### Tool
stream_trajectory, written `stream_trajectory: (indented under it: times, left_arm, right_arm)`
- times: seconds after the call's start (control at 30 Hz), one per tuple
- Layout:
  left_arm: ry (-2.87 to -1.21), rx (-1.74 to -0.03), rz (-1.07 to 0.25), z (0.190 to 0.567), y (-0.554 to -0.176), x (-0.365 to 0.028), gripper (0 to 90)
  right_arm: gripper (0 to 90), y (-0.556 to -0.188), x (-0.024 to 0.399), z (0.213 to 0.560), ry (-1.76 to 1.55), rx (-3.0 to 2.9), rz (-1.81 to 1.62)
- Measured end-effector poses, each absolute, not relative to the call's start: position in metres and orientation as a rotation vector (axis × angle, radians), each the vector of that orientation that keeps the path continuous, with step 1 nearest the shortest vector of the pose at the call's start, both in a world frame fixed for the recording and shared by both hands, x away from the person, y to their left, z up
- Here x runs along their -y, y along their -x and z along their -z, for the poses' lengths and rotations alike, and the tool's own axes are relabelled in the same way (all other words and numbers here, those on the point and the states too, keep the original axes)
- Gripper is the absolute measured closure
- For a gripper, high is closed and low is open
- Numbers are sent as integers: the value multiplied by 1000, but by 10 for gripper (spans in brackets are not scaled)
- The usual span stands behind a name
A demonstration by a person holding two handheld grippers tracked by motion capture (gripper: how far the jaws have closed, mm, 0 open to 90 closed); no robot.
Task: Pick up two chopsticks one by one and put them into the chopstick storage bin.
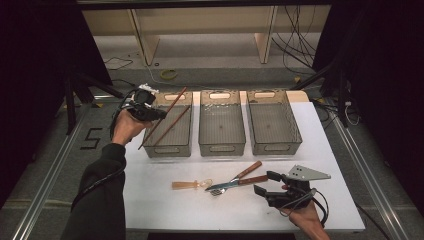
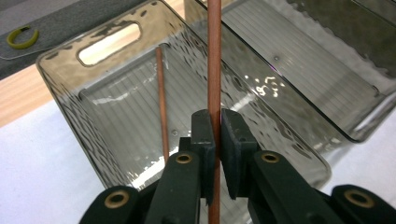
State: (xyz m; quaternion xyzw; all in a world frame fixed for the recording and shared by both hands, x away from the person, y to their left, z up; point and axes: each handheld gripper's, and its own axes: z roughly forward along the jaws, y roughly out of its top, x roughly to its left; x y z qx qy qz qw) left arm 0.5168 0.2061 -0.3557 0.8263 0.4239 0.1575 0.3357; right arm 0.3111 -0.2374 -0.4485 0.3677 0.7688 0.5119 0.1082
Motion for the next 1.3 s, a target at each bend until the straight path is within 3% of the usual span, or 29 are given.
stream_trajectory:
  times: [0.33,1.3]
  left_arm:
    - [-2113,-1118,-429,350,-535,-205,838]
    - [-2065,-1166,-435,387,-543,-204,836]
  right_arm:
    - [271,-311,237,449,-1079,-2265,-1512]
    - [271,-311,237,449,-1072,-2268,-1512]
